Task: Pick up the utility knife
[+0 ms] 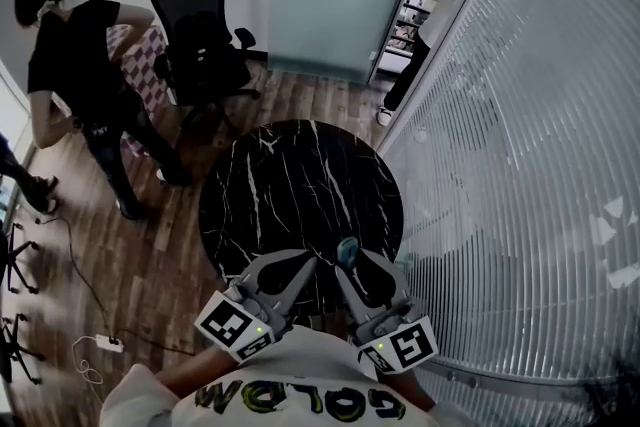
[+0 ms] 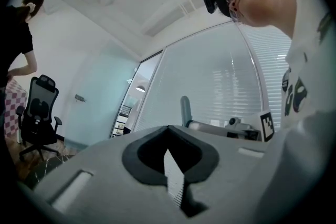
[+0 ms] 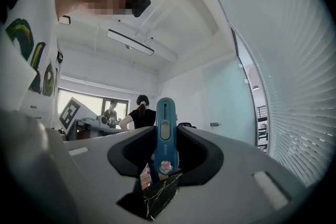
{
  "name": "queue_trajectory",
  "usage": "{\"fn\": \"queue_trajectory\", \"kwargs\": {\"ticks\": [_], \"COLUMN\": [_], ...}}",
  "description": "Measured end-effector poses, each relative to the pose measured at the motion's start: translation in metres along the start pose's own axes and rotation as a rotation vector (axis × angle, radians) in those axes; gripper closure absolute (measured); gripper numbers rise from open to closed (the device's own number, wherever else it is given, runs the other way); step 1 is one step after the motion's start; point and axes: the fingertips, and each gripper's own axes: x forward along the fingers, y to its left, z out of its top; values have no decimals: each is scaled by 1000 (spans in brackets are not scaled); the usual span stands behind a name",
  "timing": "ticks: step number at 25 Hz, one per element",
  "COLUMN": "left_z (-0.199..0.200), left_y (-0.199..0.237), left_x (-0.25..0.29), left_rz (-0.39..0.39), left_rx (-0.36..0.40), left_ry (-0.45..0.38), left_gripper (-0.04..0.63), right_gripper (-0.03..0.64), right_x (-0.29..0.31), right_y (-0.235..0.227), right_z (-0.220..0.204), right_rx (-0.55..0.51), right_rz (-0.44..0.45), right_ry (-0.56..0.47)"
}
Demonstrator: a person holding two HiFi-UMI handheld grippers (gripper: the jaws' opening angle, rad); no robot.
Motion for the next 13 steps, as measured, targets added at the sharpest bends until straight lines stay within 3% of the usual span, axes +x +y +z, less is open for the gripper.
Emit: {"fn": "queue_trajectory", "kwargs": {"ticks": [6, 13], "left_z": [8, -12], "left_y": [5, 5], "left_x": [0, -4], "left_rz": [11, 7], "left_rx": [-10, -14], "left_ry": [1, 5], "left_gripper": [592, 592], "right_gripper": [486, 486], "right_x": [8, 2], "right_y": [1, 6], "right_z": [6, -13], "right_rx": [0, 0], "right_rz": [12, 14], "right_ry": [5, 8]}}
